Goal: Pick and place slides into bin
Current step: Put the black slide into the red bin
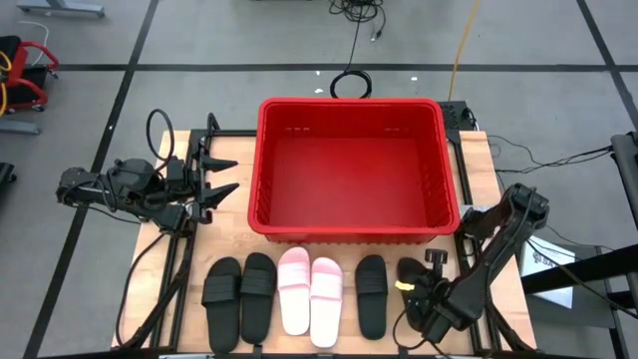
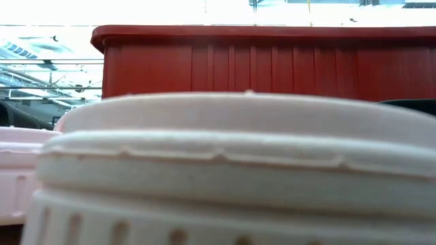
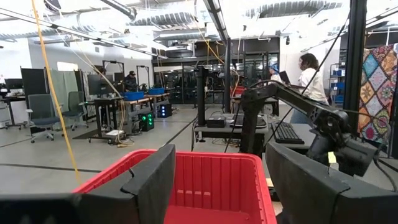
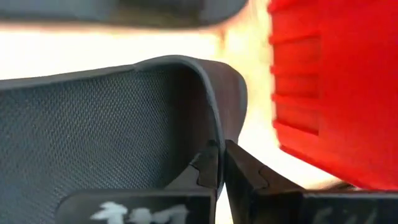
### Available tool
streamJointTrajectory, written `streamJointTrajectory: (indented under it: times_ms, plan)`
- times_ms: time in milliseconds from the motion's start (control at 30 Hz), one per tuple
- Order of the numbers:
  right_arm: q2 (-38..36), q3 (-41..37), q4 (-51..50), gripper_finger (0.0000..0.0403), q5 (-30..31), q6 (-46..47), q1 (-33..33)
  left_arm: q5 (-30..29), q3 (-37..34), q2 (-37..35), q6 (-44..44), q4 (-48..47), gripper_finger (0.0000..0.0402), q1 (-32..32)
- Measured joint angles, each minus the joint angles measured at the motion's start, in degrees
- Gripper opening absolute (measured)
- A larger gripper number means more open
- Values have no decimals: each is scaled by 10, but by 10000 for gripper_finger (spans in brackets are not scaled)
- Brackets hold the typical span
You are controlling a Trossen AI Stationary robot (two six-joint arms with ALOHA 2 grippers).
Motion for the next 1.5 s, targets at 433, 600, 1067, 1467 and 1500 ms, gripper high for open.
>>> streamJointTrajectory:
  times_ms: [433, 600, 1067, 1467, 1500]
  plan:
    - [-87, 0, 90, 2, 69, -59, 0, -35, 0, 0, 0, 0, 255, 0]
    - [-118, 0, 93, 2, 91, -91, -6, -35, 0, 0, 0, 0, 255, 0]
    - [-203, 0, 238, 2, 132, -297, -51, -35, 0, 0, -3, 0, 255, 0]
    - [-267, 0, 337, 2, 166, -490, -106, -34, 0, 0, -3, 1, 255, 0]
    - [-273, 0, 337, 2, 175, -501, -113, -34, 0, 0, -3, 0, 255, 0]
